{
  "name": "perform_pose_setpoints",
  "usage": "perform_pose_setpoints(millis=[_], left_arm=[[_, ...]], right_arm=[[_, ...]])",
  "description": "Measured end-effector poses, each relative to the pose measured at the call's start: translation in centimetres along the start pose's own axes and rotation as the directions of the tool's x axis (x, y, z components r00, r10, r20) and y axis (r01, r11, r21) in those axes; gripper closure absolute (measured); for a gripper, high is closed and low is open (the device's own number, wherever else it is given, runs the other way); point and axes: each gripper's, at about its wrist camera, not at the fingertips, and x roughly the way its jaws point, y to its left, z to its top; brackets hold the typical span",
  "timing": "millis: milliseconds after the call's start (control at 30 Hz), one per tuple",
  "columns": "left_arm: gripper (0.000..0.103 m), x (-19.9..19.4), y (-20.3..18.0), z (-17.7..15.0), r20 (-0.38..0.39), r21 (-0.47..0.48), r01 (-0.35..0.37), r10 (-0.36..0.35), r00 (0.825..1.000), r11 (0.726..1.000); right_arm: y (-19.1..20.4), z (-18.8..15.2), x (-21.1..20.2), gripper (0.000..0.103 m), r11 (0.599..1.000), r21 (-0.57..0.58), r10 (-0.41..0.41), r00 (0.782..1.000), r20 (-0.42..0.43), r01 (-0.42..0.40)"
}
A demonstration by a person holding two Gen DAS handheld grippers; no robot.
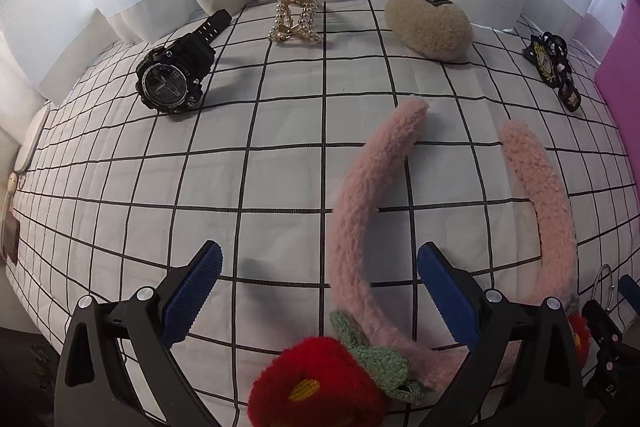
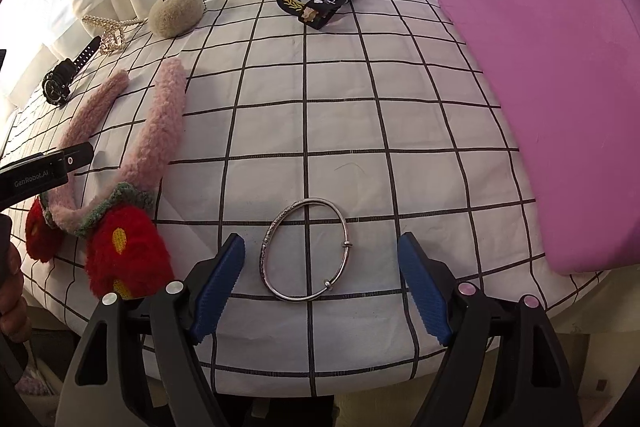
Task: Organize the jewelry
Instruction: 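Grasp the pink strawberry headband with the left tool while the right tool grasps the silver bangle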
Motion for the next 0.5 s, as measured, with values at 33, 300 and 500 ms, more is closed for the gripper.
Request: perform_pose_setpoints(millis=[33, 300, 500], left_arm=[[0.005, 0.0, 0.2, -0.2, 0.014, -0.011, 0.008, -0.008, 1.000, 1.000], [0.005, 0.4, 1.1, -0.3, 0.010, -0.062, 0.070, -0.069, 0.998, 0.996], [0.005, 0.3, 0.8, -0.5, 0.022, -0.055, 0.069, -0.068, 0.997, 0.996]], right_arm=[[0.1, 0.0, 0.1, 0.022, 1.000, -0.003, 0.001, 1.000, -0.002, -0.001], [0.4, 0.2, 0.6, 0.009, 1.000, -0.009, -0.005, 1.000, -0.008, 0.005], [0.4, -0.1, 0.5, 0.009, 1.000, -0.017, -0.004, 1.000, 0.023, 0.004]])
